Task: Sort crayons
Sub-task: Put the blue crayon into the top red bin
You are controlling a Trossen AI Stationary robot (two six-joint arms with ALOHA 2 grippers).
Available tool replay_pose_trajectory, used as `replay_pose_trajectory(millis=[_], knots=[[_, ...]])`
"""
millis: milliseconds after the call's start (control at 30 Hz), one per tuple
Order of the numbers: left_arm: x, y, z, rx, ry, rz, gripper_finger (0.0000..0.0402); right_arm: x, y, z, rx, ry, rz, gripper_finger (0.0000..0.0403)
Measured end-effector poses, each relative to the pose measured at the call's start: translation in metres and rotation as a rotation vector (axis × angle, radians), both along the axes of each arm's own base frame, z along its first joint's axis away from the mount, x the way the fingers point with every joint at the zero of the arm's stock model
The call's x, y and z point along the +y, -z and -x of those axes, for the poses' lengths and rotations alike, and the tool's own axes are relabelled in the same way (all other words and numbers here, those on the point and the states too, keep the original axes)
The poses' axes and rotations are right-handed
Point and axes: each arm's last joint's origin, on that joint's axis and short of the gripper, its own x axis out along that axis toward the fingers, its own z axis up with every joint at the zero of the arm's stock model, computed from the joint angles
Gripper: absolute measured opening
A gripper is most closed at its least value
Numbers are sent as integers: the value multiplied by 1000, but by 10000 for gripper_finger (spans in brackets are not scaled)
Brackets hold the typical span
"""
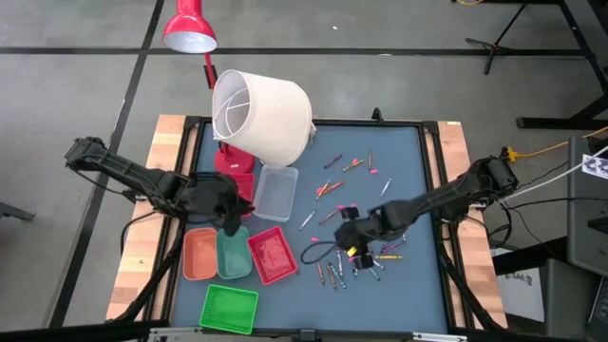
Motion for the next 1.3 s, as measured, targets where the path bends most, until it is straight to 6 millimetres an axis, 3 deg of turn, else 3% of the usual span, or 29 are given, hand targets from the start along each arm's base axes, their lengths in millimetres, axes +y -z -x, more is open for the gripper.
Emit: replay_pose_trajectory(millis=[333, 967, 1300], knots=[[-16, 2, -6, -26, 80, -10, 86, 0, 12, 11, 71, 86, 13, 145], [-47, 45, -49, 50, 132, -40, 86, -4, 41, 24, 87, 122, -7, 145], [-56, 52, -67, -34, 132, -8, 86, -6, 47, 28, 95, 121, -6, 145]])
